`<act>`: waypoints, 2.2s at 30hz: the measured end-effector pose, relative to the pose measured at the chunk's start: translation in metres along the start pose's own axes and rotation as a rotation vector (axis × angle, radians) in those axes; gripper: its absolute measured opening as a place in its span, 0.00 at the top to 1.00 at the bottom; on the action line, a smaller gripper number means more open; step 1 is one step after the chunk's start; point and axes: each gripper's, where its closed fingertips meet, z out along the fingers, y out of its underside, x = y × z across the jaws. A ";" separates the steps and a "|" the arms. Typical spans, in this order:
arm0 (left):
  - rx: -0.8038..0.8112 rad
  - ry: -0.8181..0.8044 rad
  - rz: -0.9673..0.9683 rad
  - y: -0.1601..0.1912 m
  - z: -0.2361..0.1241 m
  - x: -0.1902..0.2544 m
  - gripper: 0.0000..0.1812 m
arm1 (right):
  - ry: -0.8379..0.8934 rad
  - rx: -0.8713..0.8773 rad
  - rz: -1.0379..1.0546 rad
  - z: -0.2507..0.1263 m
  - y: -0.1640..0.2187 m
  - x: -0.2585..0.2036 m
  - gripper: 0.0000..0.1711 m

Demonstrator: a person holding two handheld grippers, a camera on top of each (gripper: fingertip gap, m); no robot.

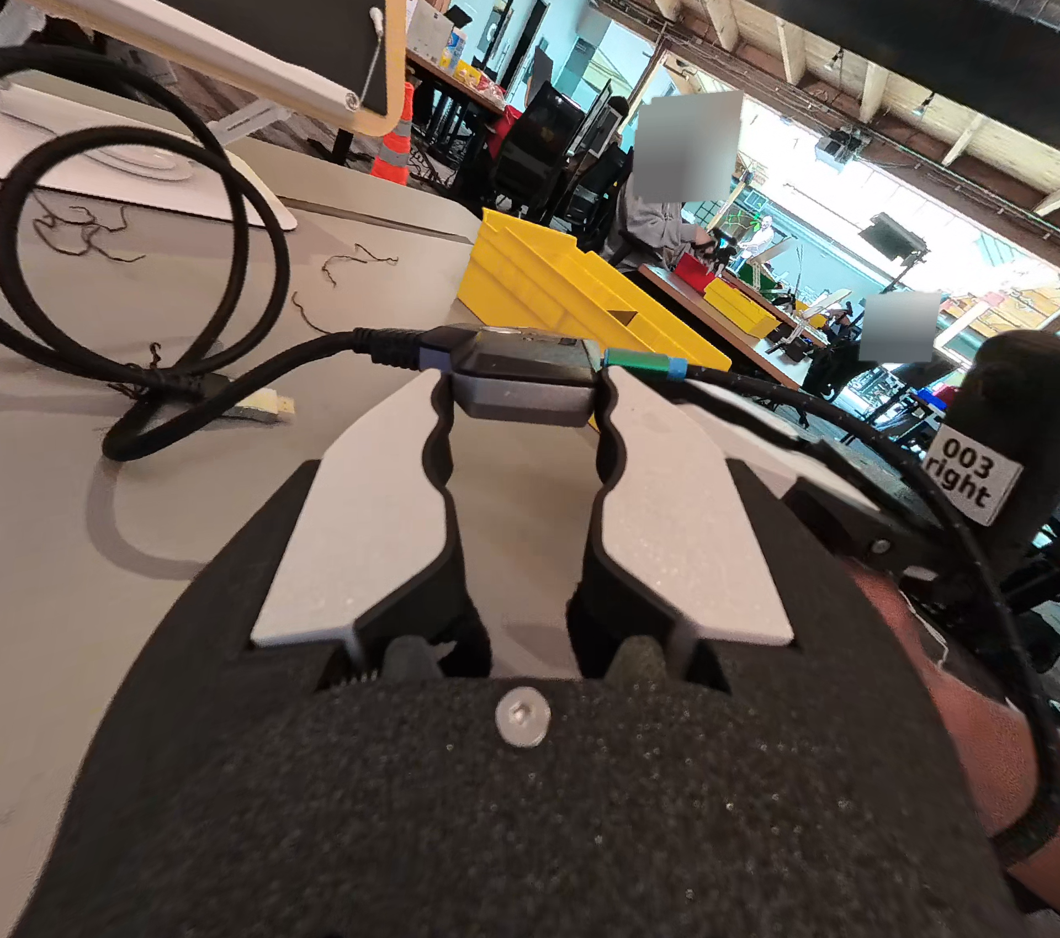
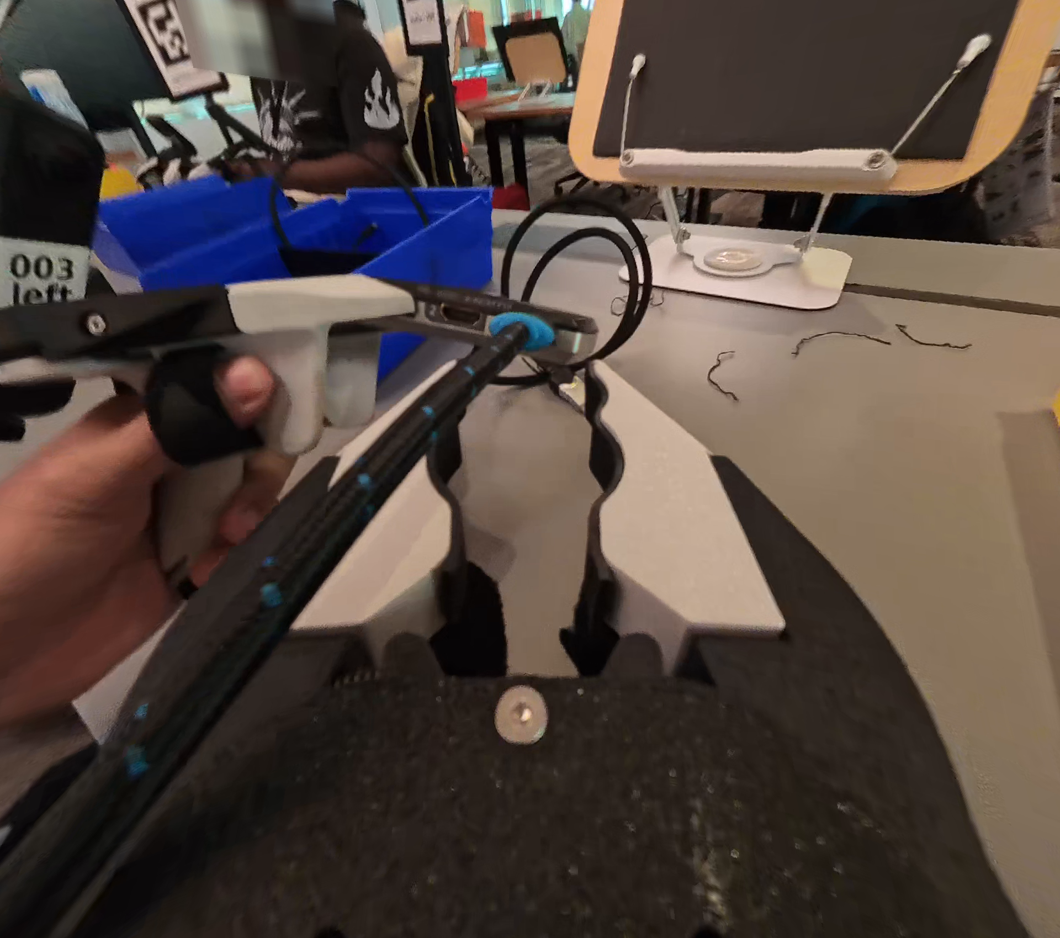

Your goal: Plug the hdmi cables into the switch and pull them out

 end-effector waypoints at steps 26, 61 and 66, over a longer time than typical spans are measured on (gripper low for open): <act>-0.224 -0.037 0.131 0.045 0.020 0.005 0.70 | 0.017 -0.059 -0.227 -0.008 0.009 0.009 0.88; -0.205 -0.175 0.292 0.032 0.023 -0.003 0.70 | 0.083 -0.125 0.013 -0.004 0.027 0.020 0.89; -0.103 -0.353 0.168 -0.005 -0.002 -0.068 0.70 | 0.155 0.001 -0.025 -0.033 -0.005 0.034 0.89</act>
